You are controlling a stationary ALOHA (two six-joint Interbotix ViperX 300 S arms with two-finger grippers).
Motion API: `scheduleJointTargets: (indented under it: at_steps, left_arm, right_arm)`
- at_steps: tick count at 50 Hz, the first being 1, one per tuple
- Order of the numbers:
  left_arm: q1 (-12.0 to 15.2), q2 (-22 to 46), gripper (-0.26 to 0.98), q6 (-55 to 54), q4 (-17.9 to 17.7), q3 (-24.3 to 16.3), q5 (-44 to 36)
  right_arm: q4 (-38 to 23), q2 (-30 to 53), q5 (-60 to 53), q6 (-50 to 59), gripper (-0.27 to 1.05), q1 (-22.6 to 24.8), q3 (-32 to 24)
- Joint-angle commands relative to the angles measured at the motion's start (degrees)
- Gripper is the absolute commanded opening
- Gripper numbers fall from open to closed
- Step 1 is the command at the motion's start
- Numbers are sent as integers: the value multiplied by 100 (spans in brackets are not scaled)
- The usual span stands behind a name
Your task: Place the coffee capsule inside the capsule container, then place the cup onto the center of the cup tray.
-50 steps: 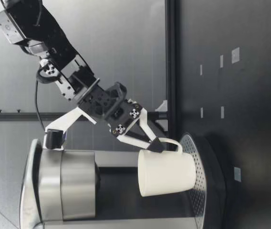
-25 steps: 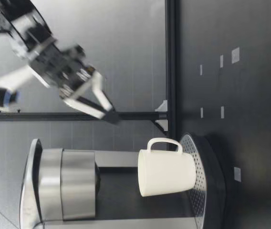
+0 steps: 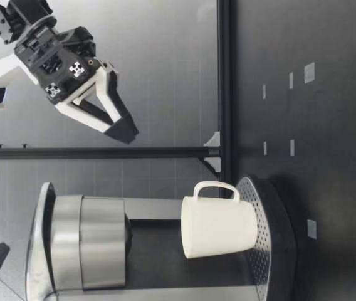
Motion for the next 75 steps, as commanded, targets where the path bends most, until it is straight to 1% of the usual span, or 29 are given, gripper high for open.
scheduleJointTargets:
  at_steps: [1,9,17,31,39,48,53,61,67,72,75]
  left_arm:
    - [44,9,5,35,0,-193,0]
    - [97,114,5,53,-18,-193,44]
    - [97,167,5,53,-9,-176,44]
    - [193,211,5,44,-9,-123,97]
    - [202,316,5,53,-26,-114,97]
    - [211,448,5,79,-185,-79,246]
    - [211,527,5,79,-202,-70,422]
    - [202,527,5,79,-237,-88,483]
    - [202,387,5,79,-211,-158,308]
    - [202,211,5,79,-211,-202,9]
    - [158,114,5,70,-237,-229,-193]
  right_arm:
    - [26,-185,-18,-18,57,18,-62]
    - [26,-193,26,-18,57,18,-44]
    - [18,-237,35,-18,57,123,-44]
    - [18,-229,44,-18,57,132,-35]
    - [26,-202,44,-18,57,141,-26]
    - [18,-202,53,-26,57,149,0]
    - [18,-202,53,-26,57,149,18]
    - [18,-193,44,-35,57,149,18]
    - [18,-202,44,-35,57,149,18]
    - [18,-211,44,-35,57,149,18]
    - [18,-211,18,-35,57,149,18]
